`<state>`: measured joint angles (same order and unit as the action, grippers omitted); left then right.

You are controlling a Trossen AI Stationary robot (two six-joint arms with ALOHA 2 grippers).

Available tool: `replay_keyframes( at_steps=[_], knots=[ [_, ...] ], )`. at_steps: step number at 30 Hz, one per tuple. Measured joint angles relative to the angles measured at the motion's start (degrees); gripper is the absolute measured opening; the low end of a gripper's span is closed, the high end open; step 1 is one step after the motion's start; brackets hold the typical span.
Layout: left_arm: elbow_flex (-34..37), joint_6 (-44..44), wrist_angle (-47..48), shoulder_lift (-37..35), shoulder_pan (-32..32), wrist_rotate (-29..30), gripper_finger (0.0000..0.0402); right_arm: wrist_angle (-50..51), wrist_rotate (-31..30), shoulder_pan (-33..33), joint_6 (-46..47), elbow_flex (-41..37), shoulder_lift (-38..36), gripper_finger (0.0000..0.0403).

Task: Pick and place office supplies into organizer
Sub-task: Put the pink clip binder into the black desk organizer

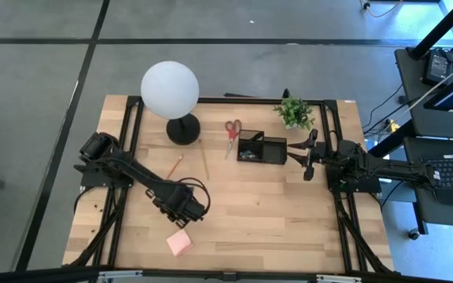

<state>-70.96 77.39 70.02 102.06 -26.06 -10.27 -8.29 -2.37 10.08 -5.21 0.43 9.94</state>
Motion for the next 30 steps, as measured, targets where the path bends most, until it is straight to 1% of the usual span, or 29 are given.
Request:
replay_keyframes(
  at_steps=[3, 9, 15, 20, 26, 30],
  knots=[
    [0.7, -0.4, -3.4, 0.0, -0.3, 2.0, 0.0166, 0.0, 0.0, 0.0, 0.0, 0.0, 0.0, 0.0145],
    [2.7, -0.6, -9.8, 0.0, -0.3, 2.0, 0.0166, 0.0, 0.0, 0.0, -0.7, 0.0, 0.0, 0.0145],
    [4.8, -1.1, -10.5, 0.0, -0.3, 1.7, 0.0166, 0.0, 0.0, 0.0, -1.3, 0.0, 0.0, 0.0145],
    [7.2, -1.6, -15.0, 0.0, -0.3, 1.3, 0.0166, 0.0, 0.0, 0.0, -1.1, 0.0, 0.0, 0.0145],
    [8.3, -0.3, -14.9, 0.0, -0.6, 1.4, 0.0166, 0.0, 0.0, 0.0, -1.3, 0.0, 0.0, 0.0145],
    [9.2, -0.2, -16.7, 0.0, -0.6, 1.4, 0.0166, 0.0, 0.0, 0.0, -1.3, 0.0, 0.0, 0.0145]
  ],
)
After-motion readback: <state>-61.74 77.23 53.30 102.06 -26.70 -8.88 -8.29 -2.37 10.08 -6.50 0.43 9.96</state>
